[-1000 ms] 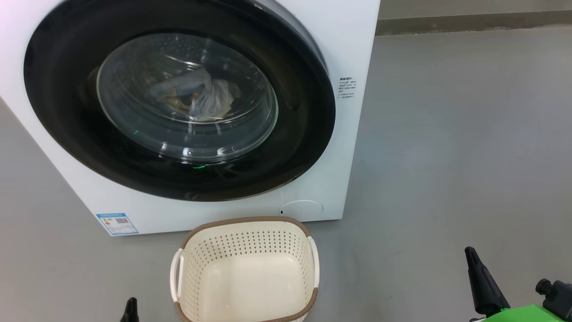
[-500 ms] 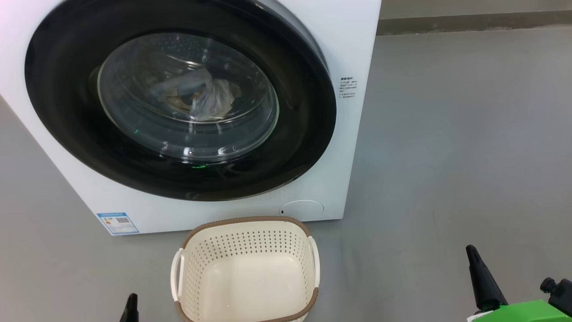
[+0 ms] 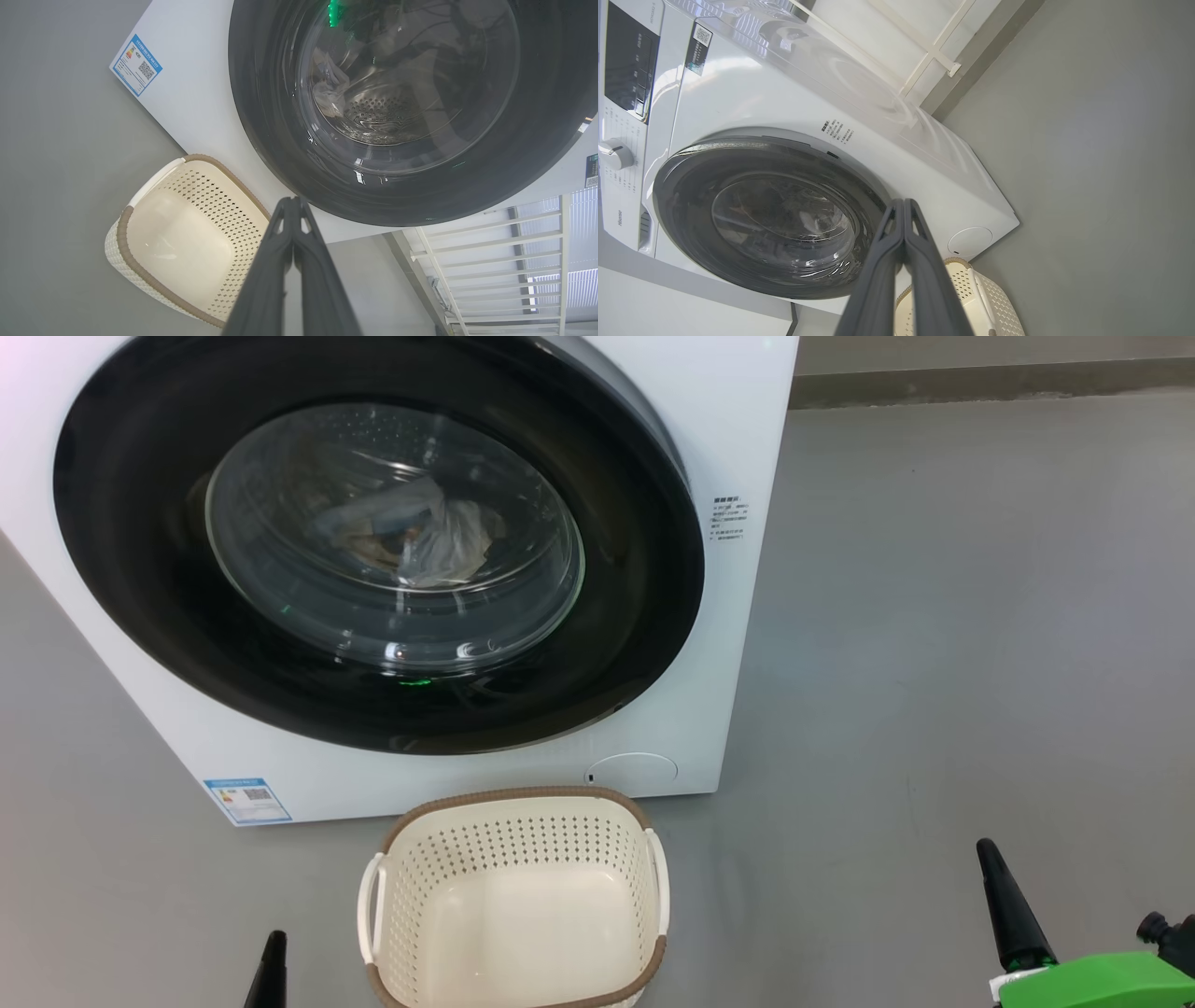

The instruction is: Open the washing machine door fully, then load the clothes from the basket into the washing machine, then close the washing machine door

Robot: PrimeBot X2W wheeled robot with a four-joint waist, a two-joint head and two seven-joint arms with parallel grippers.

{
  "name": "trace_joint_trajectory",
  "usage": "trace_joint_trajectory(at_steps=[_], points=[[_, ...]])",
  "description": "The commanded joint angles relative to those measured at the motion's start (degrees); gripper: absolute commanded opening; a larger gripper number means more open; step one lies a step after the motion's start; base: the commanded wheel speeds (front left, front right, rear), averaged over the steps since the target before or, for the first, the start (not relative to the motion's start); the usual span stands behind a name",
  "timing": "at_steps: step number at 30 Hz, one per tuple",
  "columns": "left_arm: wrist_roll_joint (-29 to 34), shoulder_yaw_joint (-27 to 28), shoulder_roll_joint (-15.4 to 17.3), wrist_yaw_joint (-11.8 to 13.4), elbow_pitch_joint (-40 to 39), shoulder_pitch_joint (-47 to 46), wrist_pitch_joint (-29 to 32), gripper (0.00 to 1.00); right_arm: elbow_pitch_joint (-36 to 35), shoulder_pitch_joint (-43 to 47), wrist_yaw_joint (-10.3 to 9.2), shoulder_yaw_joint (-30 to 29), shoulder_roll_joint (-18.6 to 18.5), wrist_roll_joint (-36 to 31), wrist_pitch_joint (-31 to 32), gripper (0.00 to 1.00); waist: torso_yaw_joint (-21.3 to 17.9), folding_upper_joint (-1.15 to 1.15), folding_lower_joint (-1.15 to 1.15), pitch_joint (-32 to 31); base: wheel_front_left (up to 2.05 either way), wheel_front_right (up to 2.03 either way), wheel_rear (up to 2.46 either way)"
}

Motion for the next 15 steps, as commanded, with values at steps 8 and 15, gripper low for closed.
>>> trace_joint_trajectory(at_steps=[8, 15], points=[[-5.53, 1.93, 1.16, -0.79, -0.64, -3.74, 1.56, 0.00, -0.59, -3.56, -0.25, 0.16, -0.10, 6.18, 1.64, 0.00, 0.08, 0.00, 0.00, 0.02, 0.00, 0.00, 0.00], [-9.44, 2.40, 1.21, -1.02, -0.33, -4.68, 2.74, 0.00, 0.02, -4.25, -0.27, -0.10, 0.13, 10.75, 2.82, 0.00, 0.14, 0.00, 0.00, 0.04, 0.00, 0.00, 0.00]])
